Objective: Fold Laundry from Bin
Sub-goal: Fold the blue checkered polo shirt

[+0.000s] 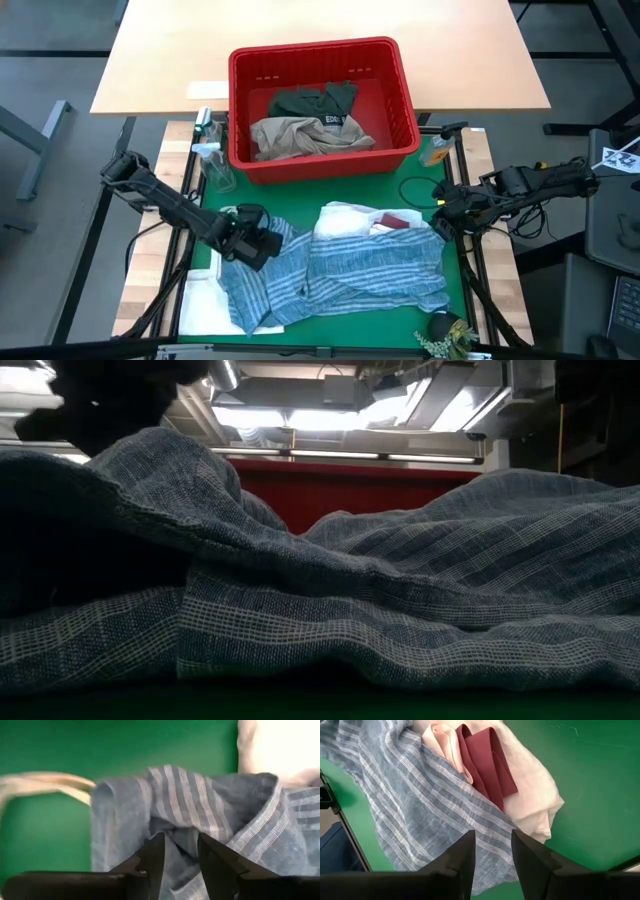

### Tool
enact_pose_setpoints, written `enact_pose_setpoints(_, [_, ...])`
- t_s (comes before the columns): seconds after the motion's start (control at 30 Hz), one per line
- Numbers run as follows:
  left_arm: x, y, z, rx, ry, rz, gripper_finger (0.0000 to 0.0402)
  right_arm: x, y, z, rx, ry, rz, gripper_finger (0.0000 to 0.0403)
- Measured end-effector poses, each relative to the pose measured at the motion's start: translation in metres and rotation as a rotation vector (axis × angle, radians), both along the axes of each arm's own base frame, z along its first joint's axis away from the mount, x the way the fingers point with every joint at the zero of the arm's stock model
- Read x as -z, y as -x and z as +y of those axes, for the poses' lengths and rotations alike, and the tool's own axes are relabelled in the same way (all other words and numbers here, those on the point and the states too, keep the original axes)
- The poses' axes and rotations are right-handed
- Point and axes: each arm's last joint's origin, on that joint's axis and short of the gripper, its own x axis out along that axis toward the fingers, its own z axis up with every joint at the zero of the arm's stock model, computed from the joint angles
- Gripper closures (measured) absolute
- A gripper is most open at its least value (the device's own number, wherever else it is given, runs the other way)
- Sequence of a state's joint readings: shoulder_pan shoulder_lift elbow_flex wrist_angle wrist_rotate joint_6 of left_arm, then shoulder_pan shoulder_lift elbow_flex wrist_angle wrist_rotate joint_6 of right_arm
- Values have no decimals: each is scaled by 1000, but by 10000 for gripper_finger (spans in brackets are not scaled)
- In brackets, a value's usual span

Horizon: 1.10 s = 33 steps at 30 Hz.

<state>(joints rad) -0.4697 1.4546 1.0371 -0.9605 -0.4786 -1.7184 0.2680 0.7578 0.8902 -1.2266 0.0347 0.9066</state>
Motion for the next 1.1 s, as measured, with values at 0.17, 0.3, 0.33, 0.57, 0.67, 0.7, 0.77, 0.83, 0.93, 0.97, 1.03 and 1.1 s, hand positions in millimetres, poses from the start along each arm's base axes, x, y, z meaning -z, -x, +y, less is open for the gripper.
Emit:
enact_pose_setpoints(0.17, [1, -8, 3, 63, 142, 28, 268, 0, 0, 0, 0, 0, 1, 276])
enact_pose_setpoints(0.3, [1, -10, 1, 84, 162, 9, 263, 0, 0, 0, -14, 7, 0, 276])
enact_pose_setpoints(0.33, [1, -10, 1, 84, 162, 10, 263, 0, 0, 0, -22, 12, -1, 276])
enact_pose_setpoints(0.57, [2, -11, -2, 103, 172, 11, 263, 0, 0, 0, -44, 22, -3, 276])
enact_pose_setpoints(0.67, [8, -13, -7, 136, 184, 44, 263, 0, 0, 0, -44, 22, -3, 276])
enact_pose_setpoints(0.7, [11, -14, -8, 145, 189, 57, 263, 0, 0, 0, -44, 22, -4, 276])
enact_pose_setpoints(0.77, [16, -17, -10, 157, 197, 76, 262, 0, 0, 0, -44, 22, -3, 276])
enact_pose_setpoints(0.83, [20, -20, -12, 160, 205, 79, 262, 0, 0, 0, -44, 22, -3, 276])
enact_pose_setpoints(0.93, [22, -23, -14, 193, 210, 69, 262, 0, 0, 0, -44, 22, -3, 276])
enact_pose_setpoints(0.97, [22, -25, -14, 211, 210, 59, 262, 0, 0, 0, -44, 22, -3, 276])
enact_pose_setpoints(1.03, [21, -26, -15, 244, 206, 52, 262, 0, 0, 0, -44, 22, -3, 276])
enact_pose_setpoints(1.1, [21, -26, -15, 280, 212, 64, 262, 0, 0, 0, -44, 22, -3, 276])
